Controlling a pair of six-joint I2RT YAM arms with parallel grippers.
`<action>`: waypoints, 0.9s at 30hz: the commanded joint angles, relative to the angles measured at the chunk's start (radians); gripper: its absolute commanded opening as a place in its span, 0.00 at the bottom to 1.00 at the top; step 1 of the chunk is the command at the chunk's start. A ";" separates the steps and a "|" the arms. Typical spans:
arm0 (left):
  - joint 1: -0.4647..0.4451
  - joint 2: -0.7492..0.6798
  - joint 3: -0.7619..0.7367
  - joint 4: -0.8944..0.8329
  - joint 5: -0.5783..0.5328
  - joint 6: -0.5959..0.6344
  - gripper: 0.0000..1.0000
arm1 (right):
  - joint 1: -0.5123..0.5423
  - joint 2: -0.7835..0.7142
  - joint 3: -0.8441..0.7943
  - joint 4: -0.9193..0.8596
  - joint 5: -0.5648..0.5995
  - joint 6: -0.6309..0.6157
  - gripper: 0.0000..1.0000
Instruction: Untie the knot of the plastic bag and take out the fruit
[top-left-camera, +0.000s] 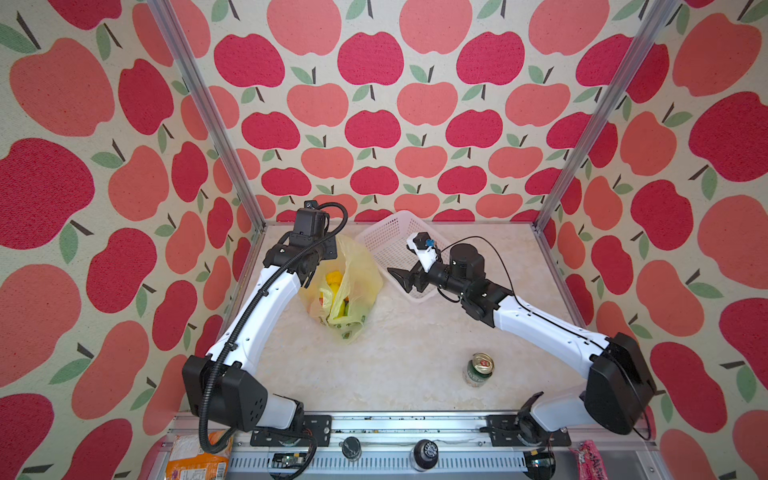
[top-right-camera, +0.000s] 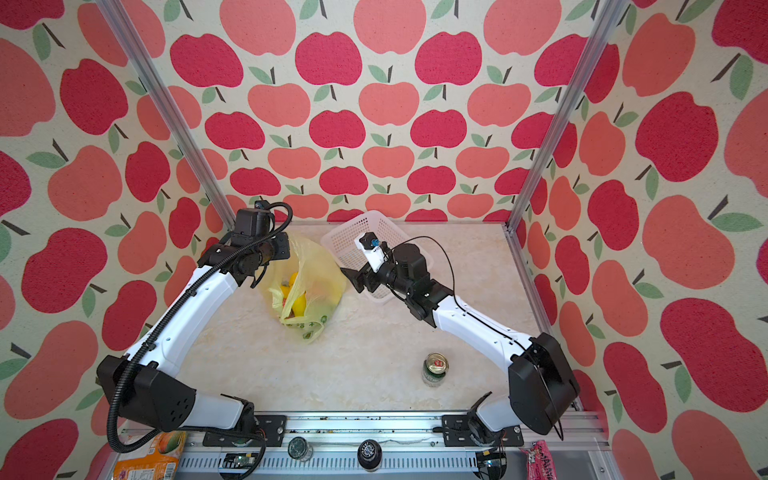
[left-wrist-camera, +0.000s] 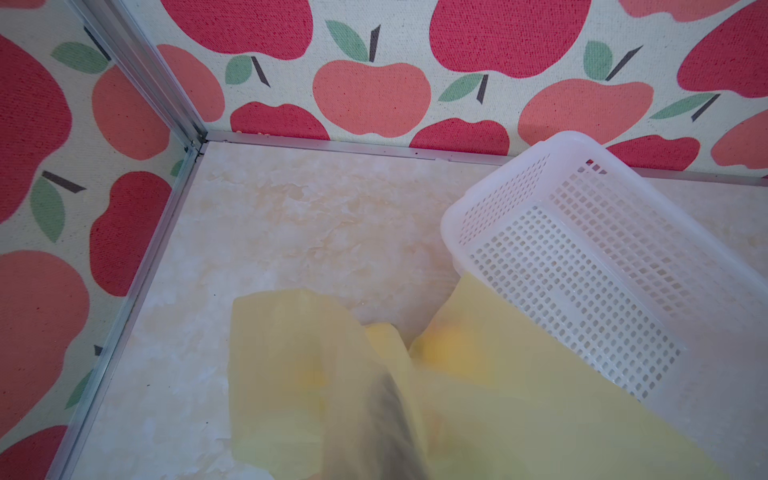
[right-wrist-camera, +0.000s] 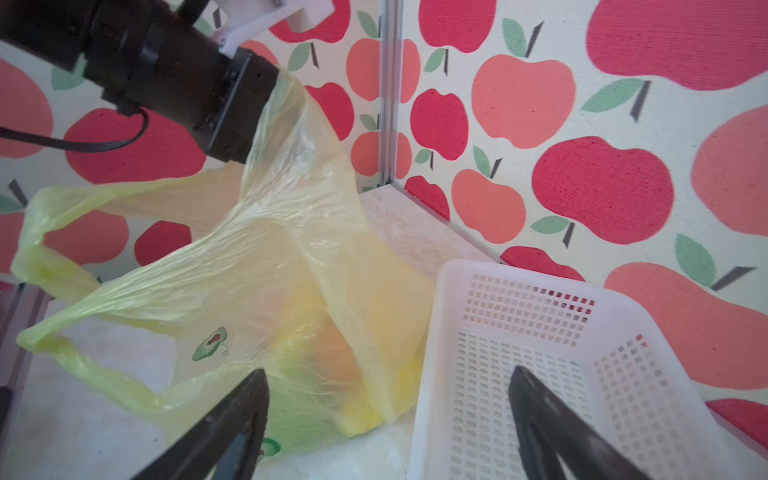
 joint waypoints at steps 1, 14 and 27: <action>-0.003 -0.025 0.042 -0.014 -0.045 0.002 0.00 | -0.063 -0.044 -0.038 0.043 0.121 0.070 0.98; -0.058 -0.174 -0.253 -0.033 -0.039 -0.041 0.00 | -0.309 0.292 0.289 -0.413 0.311 0.064 0.99; -0.114 -0.327 -0.513 0.056 -0.026 -0.024 0.00 | -0.353 0.581 0.566 -0.759 0.341 0.065 0.98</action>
